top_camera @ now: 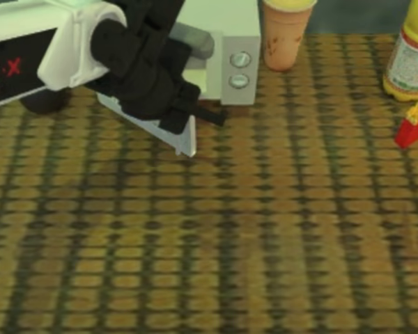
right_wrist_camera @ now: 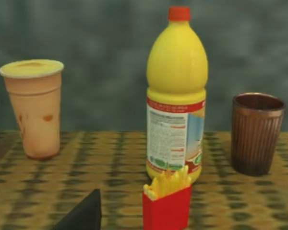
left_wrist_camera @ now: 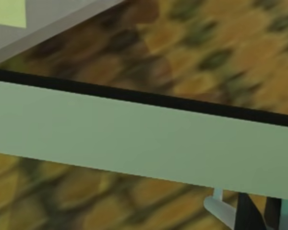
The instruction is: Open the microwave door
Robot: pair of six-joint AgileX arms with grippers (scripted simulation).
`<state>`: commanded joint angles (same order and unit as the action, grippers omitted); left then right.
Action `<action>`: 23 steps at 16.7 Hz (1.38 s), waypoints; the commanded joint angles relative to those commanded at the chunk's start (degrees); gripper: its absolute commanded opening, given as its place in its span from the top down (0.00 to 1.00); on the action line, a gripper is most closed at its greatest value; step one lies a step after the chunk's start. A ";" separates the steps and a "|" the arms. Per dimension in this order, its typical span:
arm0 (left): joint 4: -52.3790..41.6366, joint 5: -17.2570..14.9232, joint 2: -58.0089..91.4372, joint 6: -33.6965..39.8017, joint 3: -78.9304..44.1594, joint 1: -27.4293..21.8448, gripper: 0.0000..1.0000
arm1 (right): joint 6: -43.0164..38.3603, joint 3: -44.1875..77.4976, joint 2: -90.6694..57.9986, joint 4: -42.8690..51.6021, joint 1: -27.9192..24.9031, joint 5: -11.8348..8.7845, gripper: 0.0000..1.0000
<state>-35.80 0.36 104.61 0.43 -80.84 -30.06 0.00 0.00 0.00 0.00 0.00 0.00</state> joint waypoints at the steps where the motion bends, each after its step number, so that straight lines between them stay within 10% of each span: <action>1: 0.00 0.00 0.00 0.00 0.00 0.00 1.00 | 0.00 0.00 0.00 0.00 0.00 0.00 0.00; 23: 0.03 -3.88 -2.61 -6.70 4.13 2.18 1.00 | 0.00 0.00 0.00 0.00 0.00 0.00 0.00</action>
<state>-35.77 -3.52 102.00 -6.27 -76.72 -27.87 0.00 0.00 0.00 0.00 0.00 0.00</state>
